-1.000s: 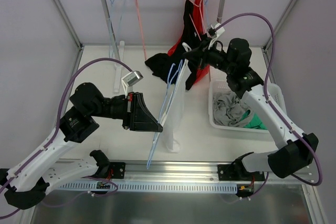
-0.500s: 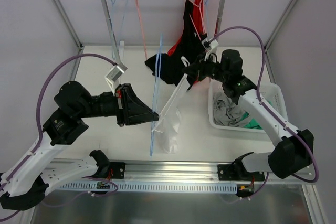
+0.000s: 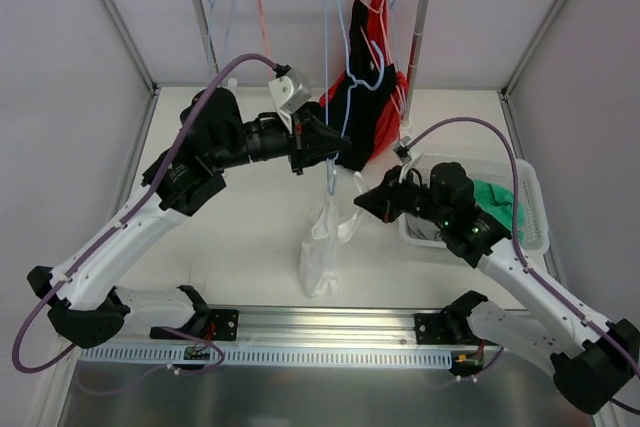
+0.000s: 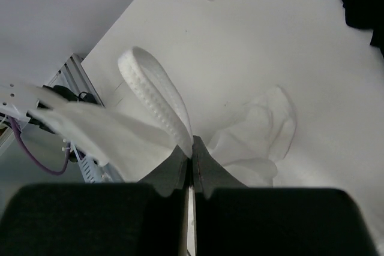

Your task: Remove the tank top from the hanger

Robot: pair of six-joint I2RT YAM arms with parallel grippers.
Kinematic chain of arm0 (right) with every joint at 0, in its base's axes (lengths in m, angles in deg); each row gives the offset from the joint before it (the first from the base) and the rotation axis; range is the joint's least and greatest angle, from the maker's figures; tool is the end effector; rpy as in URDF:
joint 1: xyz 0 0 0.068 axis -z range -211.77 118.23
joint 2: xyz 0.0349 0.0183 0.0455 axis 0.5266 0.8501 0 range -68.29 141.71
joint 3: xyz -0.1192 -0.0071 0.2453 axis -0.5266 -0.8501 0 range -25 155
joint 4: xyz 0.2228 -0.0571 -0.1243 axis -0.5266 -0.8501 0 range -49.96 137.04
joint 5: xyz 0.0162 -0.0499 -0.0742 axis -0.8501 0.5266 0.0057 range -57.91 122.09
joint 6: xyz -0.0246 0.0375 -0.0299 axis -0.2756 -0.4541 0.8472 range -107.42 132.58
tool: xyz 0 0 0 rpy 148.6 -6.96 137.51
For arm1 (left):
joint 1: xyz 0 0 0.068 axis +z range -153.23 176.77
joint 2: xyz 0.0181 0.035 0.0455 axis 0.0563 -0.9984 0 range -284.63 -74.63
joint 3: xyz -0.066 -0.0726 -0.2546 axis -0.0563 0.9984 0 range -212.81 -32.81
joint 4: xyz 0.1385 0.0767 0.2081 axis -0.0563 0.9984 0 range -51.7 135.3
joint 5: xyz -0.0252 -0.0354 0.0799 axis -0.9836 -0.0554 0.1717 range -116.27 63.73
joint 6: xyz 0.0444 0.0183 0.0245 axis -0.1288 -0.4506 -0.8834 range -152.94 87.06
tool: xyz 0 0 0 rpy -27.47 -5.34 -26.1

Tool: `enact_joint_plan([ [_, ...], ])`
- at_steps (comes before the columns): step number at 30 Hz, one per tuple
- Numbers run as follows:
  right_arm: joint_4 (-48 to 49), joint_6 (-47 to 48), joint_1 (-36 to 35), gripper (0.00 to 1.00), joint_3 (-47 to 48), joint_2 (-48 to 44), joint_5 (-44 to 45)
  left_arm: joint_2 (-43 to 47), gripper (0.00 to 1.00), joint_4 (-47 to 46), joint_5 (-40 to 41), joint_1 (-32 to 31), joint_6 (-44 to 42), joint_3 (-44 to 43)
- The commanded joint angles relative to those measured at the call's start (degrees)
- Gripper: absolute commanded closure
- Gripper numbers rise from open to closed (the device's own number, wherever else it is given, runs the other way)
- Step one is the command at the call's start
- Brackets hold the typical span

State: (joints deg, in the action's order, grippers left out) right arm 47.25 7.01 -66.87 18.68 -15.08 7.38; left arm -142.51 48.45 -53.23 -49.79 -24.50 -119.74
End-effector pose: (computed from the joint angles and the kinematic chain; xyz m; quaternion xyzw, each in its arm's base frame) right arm 0.1701 0.1378 0.3264 -0.3236 0.6847 0.3726 0.5363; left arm 0.1514 -0.1833 0.5111 0.3738 0.5397 -0.4757 0.5854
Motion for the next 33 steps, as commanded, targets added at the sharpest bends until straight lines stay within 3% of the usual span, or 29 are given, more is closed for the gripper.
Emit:
enact_joint_plan([
  [1, -6.3, -3.1, -1.3, 1.0, -3.2, -4.9, 3.6, 0.3, 1.0, -2.2, -3.0, -0.6, -16.3, -5.2],
  [6, -16.8, -1.6, -1.6, 1.0, -4.7, -12.1, 8.6, 2.1, 1.0, -1.8, 1.0, -0.5, -22.2, -5.3],
  [11, -13.0, -3.7, -2.3, 1.0, -6.2, -10.7, 4.9, 2.5, 1.0, -1.7, 2.4, -0.4, -17.4, -5.2],
  [14, -8.7, -4.9, -4.1, 0.96, -6.2, -6.0, 5.3, 0.9, 1.0, -1.7, 2.9, -0.4, -8.3, -6.2],
  [17, -4.7, -6.2, -6.5, 0.94, -5.1, -1.8, 4.8, 0.5, 1.0, -1.6, 1.8, -0.4, 6.7, -5.5],
  [20, -1.7, -6.8, -10.0, 0.82, -4.0, 2.9, 5.8, 1.3, 1.0, -1.5, -0.7, -0.4, 17.5, -3.5],
  [22, -1.4, -6.7, -12.1, 0.52, -3.0, 6.0, 7.0, 1.4, 1.0, -0.1, -1.7, 0.4, 23.4, -2.9],
  [23, -1.5, -6.7, -12.5, 0.24, -2.9, 6.7, 7.4, 1.3, 1.0, 0.3, -2.8, 1.0, 25.5, -2.6],
  [25, -1.7, -7.0, -12.8, 0.06, -3.3, 6.6, 9.6, 0.6, 1.0, 0.3, -7.1, 2.4, 31.1, -1.4],
  [26, -2.1, -6.8, -12.8, 0.01, -3.5, 6.0, 11.0, 0.0, 1.0, 0.3, -8.4, 3.6, 32.6, -1.0],
  [30, -7.5, -4.9, -12.5, 0.0, -2.8, 3.1, 18.2, -2.7, 1.0, 0.4, -12.2, 6.2, 36.0, 0.0],
  [33, -9.3, -4.2, -12.3, 0.0, -2.3, 2.0, 18.6, -4.1, 1.0, 0.2, -13.5, 8.6, 37.6, -0.2],
])
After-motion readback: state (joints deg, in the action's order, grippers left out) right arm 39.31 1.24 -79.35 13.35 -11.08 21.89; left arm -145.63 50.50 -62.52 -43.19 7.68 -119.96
